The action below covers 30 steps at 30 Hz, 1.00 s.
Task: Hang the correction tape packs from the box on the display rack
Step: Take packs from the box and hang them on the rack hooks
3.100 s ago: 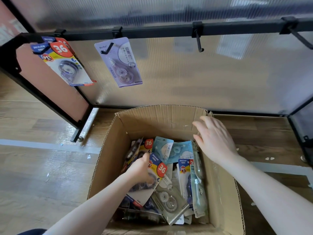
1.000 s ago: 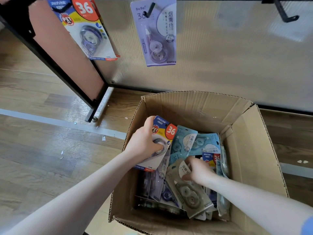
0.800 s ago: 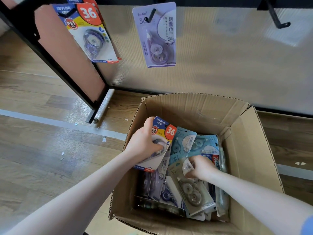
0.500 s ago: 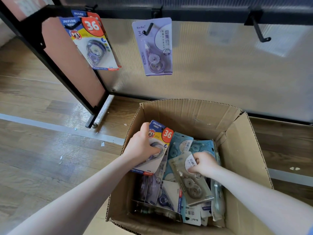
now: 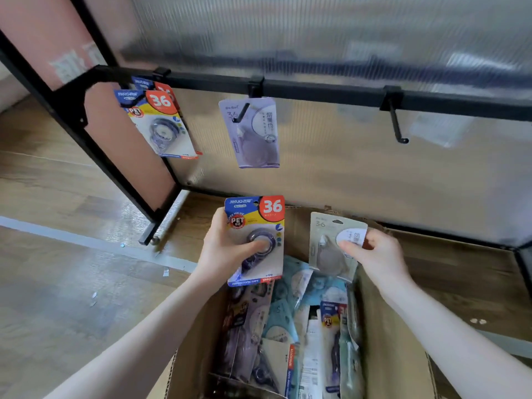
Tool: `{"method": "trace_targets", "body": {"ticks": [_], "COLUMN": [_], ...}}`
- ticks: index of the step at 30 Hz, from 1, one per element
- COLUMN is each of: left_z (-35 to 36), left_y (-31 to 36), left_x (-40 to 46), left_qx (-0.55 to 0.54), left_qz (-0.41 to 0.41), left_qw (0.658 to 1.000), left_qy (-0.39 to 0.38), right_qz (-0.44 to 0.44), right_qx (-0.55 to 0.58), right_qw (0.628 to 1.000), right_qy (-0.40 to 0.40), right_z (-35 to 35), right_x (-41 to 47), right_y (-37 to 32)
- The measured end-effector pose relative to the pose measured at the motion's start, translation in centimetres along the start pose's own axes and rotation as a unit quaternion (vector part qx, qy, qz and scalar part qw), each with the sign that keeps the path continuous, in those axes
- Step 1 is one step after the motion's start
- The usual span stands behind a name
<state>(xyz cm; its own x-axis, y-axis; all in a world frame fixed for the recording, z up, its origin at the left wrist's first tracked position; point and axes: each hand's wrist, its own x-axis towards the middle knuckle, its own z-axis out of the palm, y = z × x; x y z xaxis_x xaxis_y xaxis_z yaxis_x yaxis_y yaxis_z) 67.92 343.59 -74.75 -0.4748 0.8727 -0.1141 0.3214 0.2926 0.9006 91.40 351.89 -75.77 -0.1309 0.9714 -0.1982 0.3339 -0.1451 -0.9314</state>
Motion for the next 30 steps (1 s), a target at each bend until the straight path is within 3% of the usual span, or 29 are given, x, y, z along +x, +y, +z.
{"method": "trace_targets", "body": {"ticks": [8, 19, 24, 30], "left_z": [-5.2, -16.6, -19.7, -20.4], "left_y": [15.1, 38.5, 43.2, 43.7], "left_x": [-3.0, -7.2, -7.8, -7.9], "left_qx": [-0.068, -0.038, -0.029, -0.047], "left_qz": [-0.007, 0.038, 0.034, 0.014], "left_qw": [0.997, 0.998, 0.999, 0.998], "left_qy": [-0.026, -0.026, -0.022, -0.031], "right_qz": [0.015, -0.027, -0.061, -0.063], "right_qx": [0.015, -0.007, -0.018, -0.038], "right_qw": [0.998, 0.998, 0.997, 0.997], "right_qy": [0.057, 0.056, 0.032, 0.019], "right_z": [-6.9, -14.3, -15.7, -15.4], "right_x": [-3.7, -10.2, -11.6, -11.7], "right_y": [-15.6, -39.1, -45.2, -46.7]}}
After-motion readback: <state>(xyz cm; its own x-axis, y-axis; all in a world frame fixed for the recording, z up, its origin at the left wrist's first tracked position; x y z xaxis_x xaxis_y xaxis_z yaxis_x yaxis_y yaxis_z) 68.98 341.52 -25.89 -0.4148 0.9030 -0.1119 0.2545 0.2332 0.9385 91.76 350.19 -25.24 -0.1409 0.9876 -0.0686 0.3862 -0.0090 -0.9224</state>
